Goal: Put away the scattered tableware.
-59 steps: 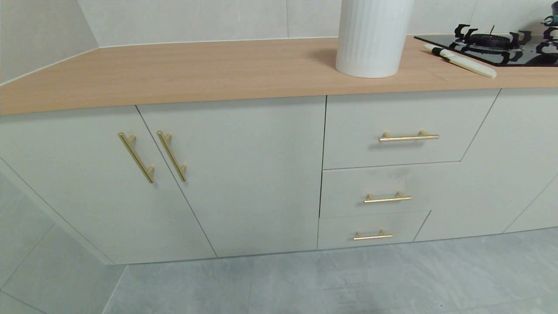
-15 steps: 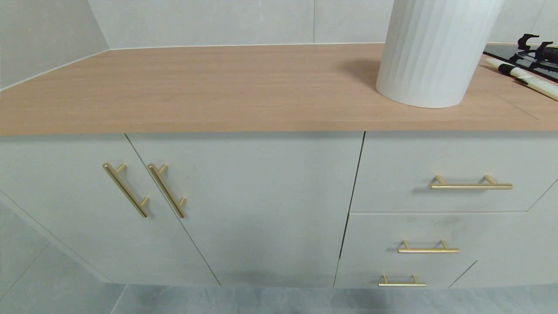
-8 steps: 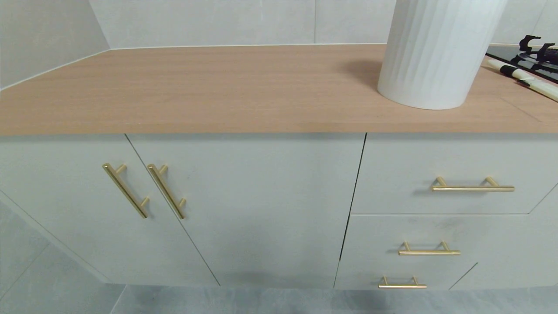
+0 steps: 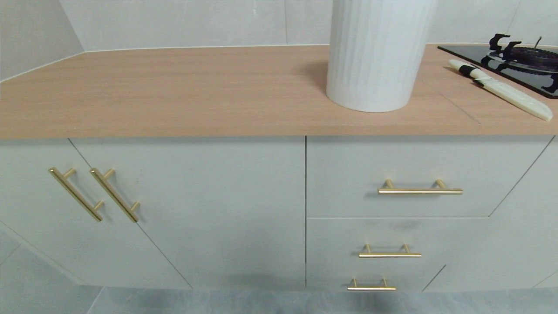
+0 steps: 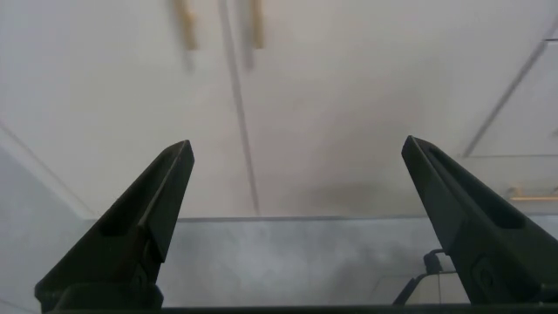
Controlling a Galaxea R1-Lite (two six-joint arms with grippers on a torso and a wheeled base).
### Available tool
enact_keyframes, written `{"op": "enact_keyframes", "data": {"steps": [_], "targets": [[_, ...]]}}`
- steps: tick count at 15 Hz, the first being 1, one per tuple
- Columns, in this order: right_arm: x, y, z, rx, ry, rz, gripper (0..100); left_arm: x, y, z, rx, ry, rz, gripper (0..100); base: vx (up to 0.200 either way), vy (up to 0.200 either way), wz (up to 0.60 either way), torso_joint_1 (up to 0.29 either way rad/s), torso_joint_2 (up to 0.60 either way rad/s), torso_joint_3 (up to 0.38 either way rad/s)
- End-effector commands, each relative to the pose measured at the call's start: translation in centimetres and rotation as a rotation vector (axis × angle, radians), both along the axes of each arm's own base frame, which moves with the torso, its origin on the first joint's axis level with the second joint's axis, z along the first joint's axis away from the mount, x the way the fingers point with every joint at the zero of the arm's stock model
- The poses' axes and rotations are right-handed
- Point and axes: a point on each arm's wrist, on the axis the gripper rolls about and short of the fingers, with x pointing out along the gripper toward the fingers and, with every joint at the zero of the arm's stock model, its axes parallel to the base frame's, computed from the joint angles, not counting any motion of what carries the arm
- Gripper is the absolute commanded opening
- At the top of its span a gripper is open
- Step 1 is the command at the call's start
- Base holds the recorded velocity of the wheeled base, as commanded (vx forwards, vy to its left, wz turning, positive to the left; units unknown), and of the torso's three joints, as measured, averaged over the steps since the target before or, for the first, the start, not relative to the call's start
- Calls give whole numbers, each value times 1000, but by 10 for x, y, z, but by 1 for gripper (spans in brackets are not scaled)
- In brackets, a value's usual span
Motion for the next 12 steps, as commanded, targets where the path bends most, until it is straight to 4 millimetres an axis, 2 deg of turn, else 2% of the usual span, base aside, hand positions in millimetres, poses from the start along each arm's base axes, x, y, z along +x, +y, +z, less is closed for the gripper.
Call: {"op": "enact_keyframes", "data": {"steps": [1,3,9,12], "targets": [[0,0,0,0,1,0,100,0,0,0,0,1,0,100,0,-200,0,7,2,2],[0,0,0,0,1,2,100,0,0,0,0,1,0,100,0,-200,0,0,0,5],[0,0,0,0,1,0,100,0,0,0,-2,1,0,100,0,0,0,0,0,0],[0,0,0,0,1,0,100,0,0,0,-3,1,0,100,200,0,0,-1,-1,2]]}}
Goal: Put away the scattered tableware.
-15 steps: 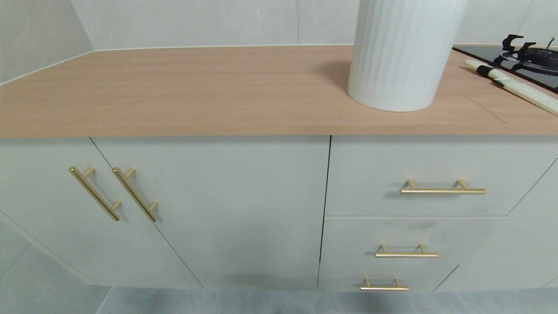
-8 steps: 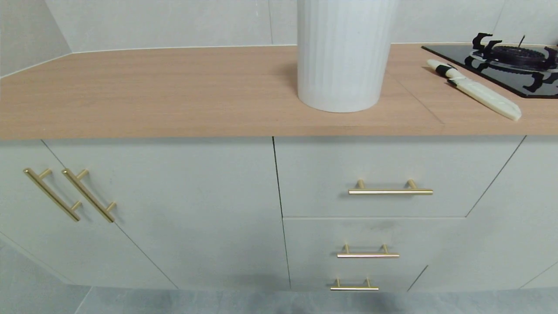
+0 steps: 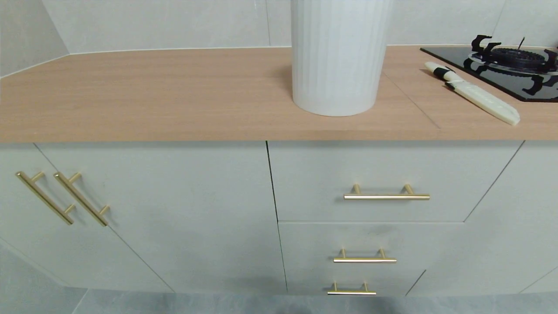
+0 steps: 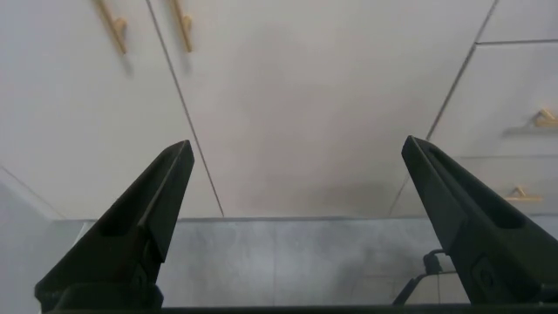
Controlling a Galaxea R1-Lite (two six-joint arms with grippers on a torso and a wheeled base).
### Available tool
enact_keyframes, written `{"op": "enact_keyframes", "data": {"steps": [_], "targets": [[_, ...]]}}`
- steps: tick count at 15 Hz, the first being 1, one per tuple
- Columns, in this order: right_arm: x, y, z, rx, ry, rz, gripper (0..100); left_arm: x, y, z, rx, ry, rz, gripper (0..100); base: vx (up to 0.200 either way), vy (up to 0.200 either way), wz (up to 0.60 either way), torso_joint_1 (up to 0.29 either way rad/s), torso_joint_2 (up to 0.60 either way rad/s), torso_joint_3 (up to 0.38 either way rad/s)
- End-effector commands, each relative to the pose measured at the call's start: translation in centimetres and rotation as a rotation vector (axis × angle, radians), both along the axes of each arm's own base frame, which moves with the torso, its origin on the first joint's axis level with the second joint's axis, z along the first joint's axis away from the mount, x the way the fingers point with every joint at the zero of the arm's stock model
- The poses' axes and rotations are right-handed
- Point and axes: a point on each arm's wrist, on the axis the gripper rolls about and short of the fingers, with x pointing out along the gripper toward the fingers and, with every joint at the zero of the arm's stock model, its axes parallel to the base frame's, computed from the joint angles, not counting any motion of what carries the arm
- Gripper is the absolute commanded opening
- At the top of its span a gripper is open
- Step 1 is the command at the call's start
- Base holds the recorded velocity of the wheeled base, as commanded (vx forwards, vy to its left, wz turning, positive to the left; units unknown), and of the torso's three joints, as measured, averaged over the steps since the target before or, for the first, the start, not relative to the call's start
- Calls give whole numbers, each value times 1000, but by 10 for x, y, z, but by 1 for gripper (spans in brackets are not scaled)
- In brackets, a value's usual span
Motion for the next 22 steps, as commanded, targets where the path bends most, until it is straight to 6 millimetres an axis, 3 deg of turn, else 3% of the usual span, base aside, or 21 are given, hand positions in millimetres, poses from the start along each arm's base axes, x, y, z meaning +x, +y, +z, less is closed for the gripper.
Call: {"op": "enact_keyframes", "data": {"steps": [1,6,22], "targets": [[0,0,0,0,3,1,100,0,0,0,0,0,0,100,200,0,0,2,2,17],[0,0,0,-1,1,1,100,0,0,0,0,1,0,100,200,0,0,6,5,3],[0,0,0,-1,3,2,100,0,0,0,0,1,0,100,0,0,0,15,-37,-24]]}}
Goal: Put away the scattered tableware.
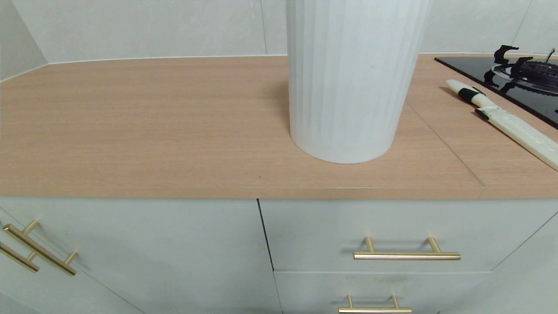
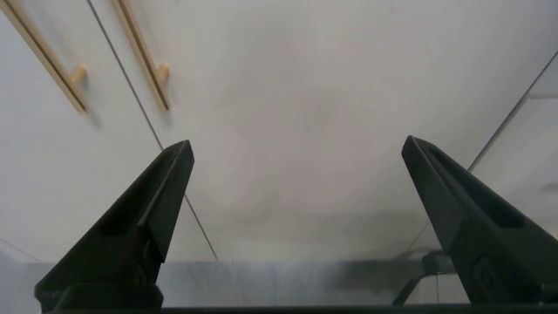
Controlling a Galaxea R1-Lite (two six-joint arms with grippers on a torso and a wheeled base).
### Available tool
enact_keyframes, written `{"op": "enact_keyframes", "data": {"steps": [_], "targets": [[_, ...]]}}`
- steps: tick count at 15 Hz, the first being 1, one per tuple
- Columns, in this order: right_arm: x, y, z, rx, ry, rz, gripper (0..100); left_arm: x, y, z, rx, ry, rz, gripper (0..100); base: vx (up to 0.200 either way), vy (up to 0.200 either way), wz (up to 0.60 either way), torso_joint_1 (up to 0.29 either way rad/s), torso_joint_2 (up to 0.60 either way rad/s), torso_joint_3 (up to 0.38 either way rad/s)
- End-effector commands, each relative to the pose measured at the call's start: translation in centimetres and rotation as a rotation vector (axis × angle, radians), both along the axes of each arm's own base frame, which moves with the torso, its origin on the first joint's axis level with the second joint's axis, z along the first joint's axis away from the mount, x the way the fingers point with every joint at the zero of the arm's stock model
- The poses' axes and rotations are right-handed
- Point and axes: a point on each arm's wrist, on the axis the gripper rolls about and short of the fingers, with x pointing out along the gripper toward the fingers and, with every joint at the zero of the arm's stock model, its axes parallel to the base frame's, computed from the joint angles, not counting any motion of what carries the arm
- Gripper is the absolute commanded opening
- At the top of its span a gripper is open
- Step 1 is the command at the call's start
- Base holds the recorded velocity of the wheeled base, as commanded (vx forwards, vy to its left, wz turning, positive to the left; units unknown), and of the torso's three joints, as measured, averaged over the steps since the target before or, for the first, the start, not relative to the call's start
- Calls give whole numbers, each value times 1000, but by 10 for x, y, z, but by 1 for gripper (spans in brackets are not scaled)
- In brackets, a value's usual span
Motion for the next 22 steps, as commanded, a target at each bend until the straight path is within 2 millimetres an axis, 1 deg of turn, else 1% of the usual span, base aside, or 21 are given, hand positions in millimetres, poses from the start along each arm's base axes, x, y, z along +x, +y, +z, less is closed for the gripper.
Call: {"op": "enact_keyframes", "data": {"steps": [1,3,8,12,22], "targets": [[0,0,0,-1,2,-1,100,0,0,0,0,4,0,100,0,0,0,144,-46,-232],[0,0,0,-1,0,0,100,0,0,0,0,4,0,100,0,0,0,185,-286,-259],[0,0,0,-1,2,-1,100,0,0,0,0,4,0,100,0,0,0,105,-577,-254],[0,0,0,-1,2,0,100,0,0,0,0,4,0,100,0,0,0,322,-475,-261],[0,0,0,-1,0,-1,100,0,0,0,0,4,0,100,0,0,0,242,-504,-269]]}}
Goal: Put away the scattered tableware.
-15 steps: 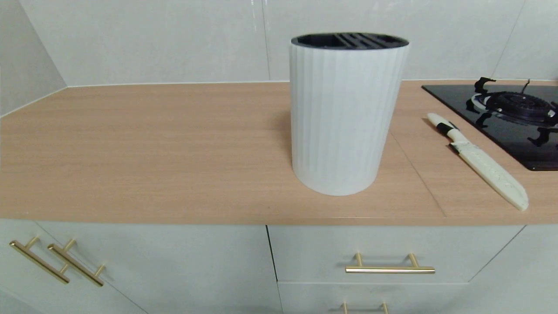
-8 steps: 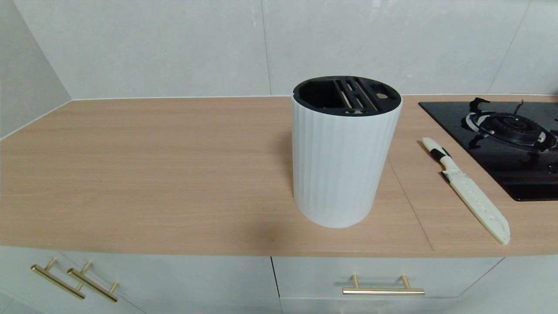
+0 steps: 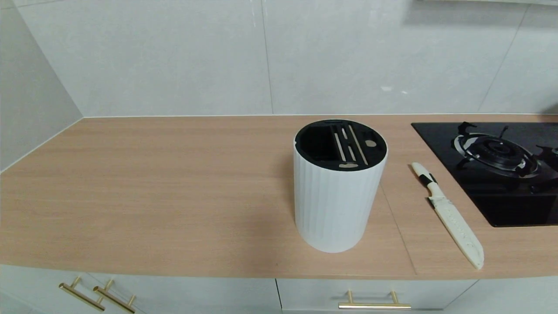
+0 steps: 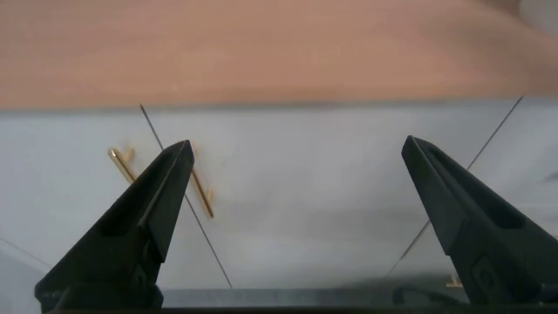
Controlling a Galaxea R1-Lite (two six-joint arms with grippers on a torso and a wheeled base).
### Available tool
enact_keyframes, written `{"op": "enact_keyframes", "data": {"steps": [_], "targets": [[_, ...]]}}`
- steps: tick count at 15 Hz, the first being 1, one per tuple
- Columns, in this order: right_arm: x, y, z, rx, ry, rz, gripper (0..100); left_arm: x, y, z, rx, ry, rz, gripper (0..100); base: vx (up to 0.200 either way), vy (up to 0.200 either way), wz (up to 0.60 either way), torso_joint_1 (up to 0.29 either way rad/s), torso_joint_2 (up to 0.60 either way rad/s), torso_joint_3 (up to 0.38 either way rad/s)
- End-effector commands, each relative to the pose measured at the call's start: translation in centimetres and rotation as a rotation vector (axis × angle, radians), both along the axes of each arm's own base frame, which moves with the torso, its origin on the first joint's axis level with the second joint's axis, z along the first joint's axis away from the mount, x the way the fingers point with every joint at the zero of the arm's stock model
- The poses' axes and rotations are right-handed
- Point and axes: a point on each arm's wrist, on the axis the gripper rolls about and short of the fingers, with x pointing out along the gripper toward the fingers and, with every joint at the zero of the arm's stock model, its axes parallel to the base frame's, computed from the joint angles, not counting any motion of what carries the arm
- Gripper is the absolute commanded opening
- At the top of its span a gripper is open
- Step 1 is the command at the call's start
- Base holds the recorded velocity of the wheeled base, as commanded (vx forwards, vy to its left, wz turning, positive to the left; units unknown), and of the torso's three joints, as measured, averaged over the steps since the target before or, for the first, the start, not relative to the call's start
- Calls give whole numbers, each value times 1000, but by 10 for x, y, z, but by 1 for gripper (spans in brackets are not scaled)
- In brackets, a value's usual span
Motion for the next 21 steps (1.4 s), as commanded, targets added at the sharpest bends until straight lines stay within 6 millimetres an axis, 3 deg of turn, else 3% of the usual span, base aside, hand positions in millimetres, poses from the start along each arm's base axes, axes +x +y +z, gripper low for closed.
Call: {"op": "enact_keyframes", "data": {"steps": [1,12,21], "targets": [[0,0,0,0,2,1,100,0,0,0,0,2,0,100,0,0,0,261,-530,-276],[0,0,0,0,0,1,100,0,0,0,0,2,0,100,0,0,0,271,-551,-280],[0,0,0,0,2,-1,100,0,0,0,0,2,0,100,0,0,0,124,-245,-123]]}}
